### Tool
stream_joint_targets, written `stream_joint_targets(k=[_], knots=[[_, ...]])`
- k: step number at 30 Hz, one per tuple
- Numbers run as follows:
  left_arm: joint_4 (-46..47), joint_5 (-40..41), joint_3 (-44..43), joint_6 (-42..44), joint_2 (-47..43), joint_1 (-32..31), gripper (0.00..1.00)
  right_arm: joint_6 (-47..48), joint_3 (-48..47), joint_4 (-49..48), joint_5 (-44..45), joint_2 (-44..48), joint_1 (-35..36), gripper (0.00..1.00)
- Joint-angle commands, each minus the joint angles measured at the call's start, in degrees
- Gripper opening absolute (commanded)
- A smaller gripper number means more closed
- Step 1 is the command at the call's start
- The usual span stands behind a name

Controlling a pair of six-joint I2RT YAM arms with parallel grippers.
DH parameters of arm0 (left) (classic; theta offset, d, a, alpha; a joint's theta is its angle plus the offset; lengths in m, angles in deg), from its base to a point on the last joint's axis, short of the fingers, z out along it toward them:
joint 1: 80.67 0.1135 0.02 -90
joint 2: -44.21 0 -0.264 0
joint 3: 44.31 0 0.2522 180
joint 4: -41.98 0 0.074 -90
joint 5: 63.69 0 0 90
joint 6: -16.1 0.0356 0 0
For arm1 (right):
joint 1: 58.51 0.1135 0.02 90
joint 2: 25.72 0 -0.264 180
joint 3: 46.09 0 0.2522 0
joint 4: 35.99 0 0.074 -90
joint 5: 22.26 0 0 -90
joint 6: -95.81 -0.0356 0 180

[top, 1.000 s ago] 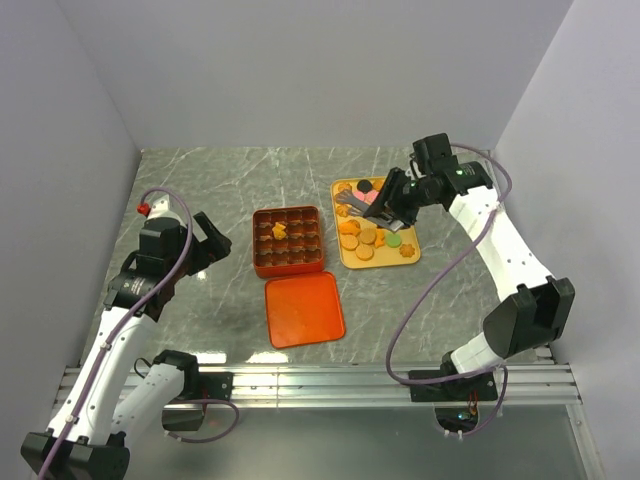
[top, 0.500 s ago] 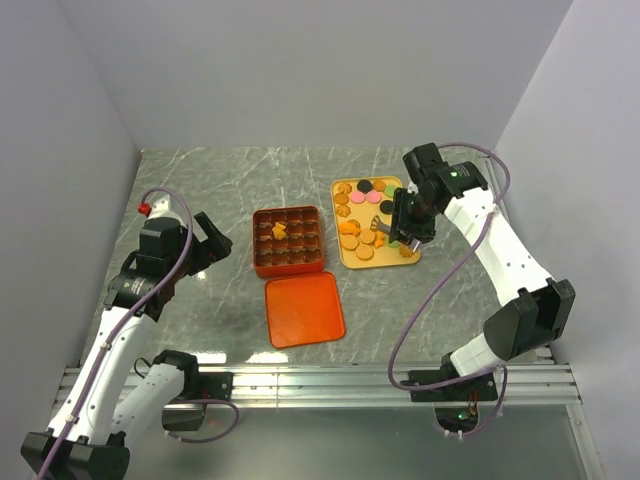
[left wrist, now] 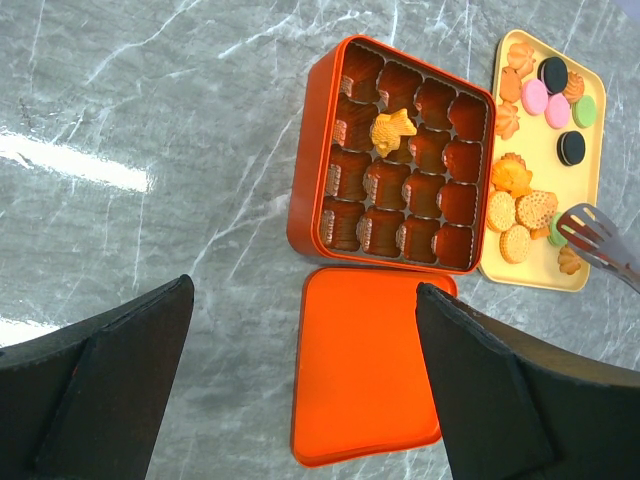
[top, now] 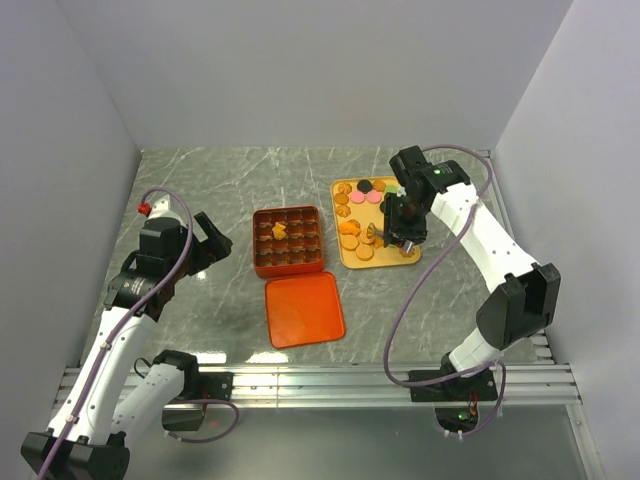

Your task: Pack the cookies

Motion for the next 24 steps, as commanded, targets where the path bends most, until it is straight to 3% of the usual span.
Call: stream_joint_targets(k=[1,16,24], knots=[[1.0,-0.2,0.0,0.3,-0.5,-0.2,0.99,0.7,-0.4,-2.3,1.2,-1.5,0.7,0.52],[0.9,0.1,0.0,0.2,-0.4,-0.2,0.99,0.8,-2.2,-3.8,0.8,-6.5,3.1,0.49],[0.9,0.2,0.0,0.1,-0.2,-0.2,0.99,0.8,-2.3,-3.9,1.1,-6.9,3.4,0.40]])
